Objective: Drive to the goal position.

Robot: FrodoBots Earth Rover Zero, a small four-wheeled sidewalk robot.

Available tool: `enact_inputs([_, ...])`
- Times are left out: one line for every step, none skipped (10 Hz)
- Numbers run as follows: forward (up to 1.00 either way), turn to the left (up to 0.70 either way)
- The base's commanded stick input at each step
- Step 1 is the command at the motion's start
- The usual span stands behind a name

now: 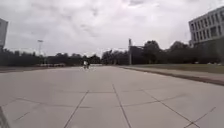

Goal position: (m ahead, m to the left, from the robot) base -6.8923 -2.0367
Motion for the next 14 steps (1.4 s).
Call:
enact_inputs([0.0,-0.7])
enact_inputs([0.0,-0.7])
enact_inputs([0.0,-0.7])
enact_inputs([0.0,-0.7])
enact_inputs([0.0,-0.7])
enact_inputs([0.0,-0.7])
enact_inputs([0.0,-0.7])
enact_inputs([0.0,-0.7])
enact_inputs([0.0,-0.7])
enact_inputs([0.0,-0.7])
enact_inputs([0.0,-0.7])
enact_inputs([0.0,-0.7])
enact_inputs([0.0,-0.7])
enact_inputs([0.0,-0.7])
